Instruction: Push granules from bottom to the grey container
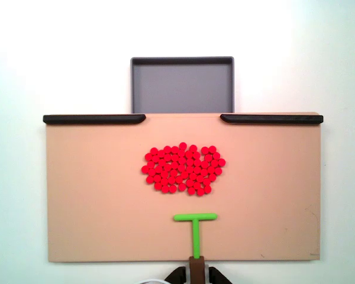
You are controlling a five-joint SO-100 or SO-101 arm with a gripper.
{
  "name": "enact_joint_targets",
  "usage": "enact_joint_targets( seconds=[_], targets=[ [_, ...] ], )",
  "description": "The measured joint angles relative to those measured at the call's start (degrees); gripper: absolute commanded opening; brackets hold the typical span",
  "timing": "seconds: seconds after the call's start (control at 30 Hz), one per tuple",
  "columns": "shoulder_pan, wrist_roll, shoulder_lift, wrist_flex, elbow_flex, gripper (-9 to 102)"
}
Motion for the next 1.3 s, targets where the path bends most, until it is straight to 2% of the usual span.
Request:
enact_joint_targets(
  seconds=[1.3],
  targets=[
    [-1.4, 0.0, -15.5, 0.0, -14.3, 0]
  ],
)
